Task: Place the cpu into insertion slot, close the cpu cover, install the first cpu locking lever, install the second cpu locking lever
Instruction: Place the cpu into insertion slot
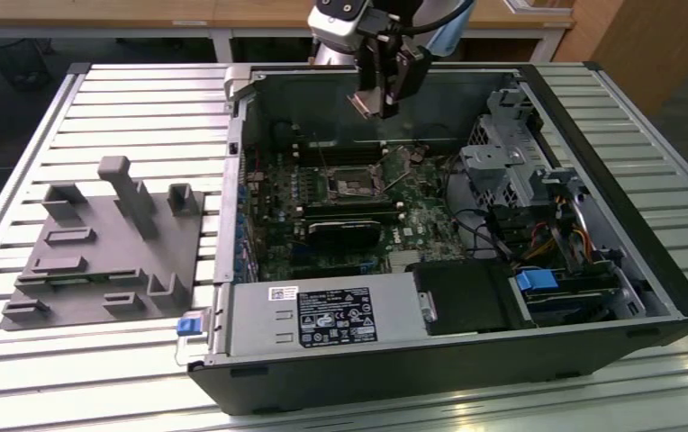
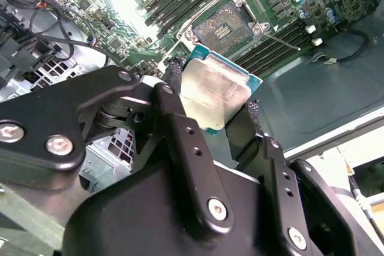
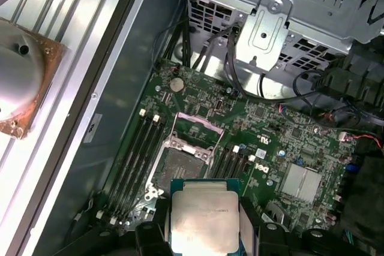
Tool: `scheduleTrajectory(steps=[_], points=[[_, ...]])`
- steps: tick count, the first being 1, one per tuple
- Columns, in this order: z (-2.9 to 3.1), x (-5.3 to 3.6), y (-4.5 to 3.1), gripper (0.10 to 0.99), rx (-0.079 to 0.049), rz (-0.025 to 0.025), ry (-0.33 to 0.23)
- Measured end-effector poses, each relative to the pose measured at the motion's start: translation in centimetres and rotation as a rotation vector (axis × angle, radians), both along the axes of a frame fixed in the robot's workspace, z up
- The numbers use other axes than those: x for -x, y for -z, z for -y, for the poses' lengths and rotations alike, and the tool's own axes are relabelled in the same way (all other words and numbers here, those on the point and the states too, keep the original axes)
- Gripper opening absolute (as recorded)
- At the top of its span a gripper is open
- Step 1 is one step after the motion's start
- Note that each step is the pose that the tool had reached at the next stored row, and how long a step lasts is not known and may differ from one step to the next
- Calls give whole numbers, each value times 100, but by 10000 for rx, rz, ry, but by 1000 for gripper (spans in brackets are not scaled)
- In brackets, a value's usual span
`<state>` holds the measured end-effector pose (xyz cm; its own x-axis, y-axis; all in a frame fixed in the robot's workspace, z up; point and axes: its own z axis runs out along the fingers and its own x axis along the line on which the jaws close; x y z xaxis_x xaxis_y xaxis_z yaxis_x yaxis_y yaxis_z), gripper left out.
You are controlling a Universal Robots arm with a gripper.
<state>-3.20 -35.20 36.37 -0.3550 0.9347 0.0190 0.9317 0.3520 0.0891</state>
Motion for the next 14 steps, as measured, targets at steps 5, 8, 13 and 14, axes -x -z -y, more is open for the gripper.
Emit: scheduleTrajectory(steps=[5, 8, 13, 14], points=[[0, 0, 4, 541, 0, -1, 294], [0, 0, 8, 541, 3, -1, 326], [0, 0, 15, 541, 2, -1, 342], [0, 0, 17, 541, 2, -1, 347]])
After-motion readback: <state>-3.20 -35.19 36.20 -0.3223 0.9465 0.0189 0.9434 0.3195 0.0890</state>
